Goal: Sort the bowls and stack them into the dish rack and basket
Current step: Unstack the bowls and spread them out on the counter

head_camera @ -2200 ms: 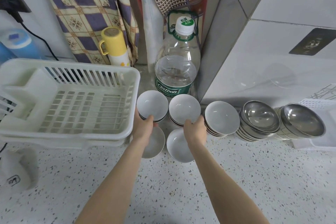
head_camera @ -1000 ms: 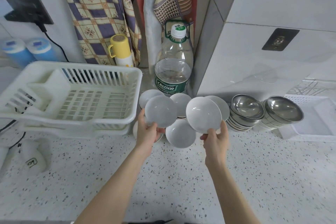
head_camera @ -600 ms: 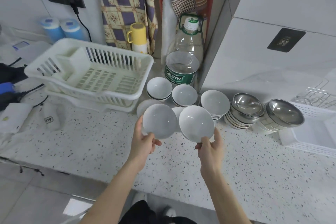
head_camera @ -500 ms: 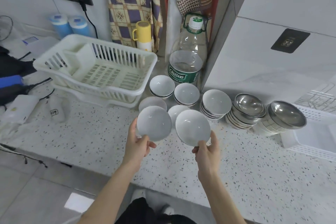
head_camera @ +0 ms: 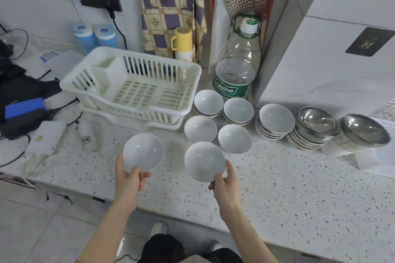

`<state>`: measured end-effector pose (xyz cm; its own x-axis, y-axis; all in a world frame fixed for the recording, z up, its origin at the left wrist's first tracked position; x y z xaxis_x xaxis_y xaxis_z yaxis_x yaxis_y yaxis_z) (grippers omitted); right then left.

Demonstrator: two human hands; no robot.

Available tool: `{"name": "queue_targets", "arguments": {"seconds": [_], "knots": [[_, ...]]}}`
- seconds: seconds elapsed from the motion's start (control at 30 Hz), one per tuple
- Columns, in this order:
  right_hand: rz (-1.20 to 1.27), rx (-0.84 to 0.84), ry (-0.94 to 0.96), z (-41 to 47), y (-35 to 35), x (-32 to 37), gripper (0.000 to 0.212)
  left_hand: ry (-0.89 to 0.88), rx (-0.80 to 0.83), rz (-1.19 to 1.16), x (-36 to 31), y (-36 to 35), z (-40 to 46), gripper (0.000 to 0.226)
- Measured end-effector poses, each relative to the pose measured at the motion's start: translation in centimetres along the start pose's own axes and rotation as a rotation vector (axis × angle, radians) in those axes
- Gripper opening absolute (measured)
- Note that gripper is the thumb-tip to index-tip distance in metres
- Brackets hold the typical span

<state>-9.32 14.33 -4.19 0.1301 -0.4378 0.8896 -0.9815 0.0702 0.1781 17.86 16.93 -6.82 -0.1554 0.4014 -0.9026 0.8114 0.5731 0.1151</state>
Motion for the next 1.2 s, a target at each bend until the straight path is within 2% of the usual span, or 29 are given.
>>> {"name": "queue_targets", "arguments": {"seconds": [0.17, 0.4, 0.77, 1.2], "knots": [[-0.006, 0.018, -0.002, -0.2, -6.7, 0.2, 0.062, 0.001, 0.092, 0.052, -1.0, 2.3, 4.2, 0.072], [-0.028, -0.061, -0.030, 0.7, -11.9, -0.2, 0.063, 0.058, 0.178, 0.061, -1.4, 4.3, 8.4, 0.071], [0.026, -0.204, -0.127, 2.6, -14.6, -0.3, 0.064, 0.090, 0.268, 0.075, -2.1, 4.8, 11.6, 0.072], [0.008, -0.262, -0.142, 2.7, -16.8, 0.2, 0.057, 0.077, 0.309, 0.090, -2.9, 4.2, 13.0, 0.064]]}}
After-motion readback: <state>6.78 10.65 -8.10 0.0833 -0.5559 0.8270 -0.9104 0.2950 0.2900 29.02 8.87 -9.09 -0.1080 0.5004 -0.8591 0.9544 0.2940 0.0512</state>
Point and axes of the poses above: each hand's wrist, its own z-axis towards the middle knuckle, its own y-axis out of the back of the hand, x = y × z, the point moved 5 cm from there along z, towards the middle knuckle, and after that the axes turned 3 degrees about -x, right-handed, at the moved point
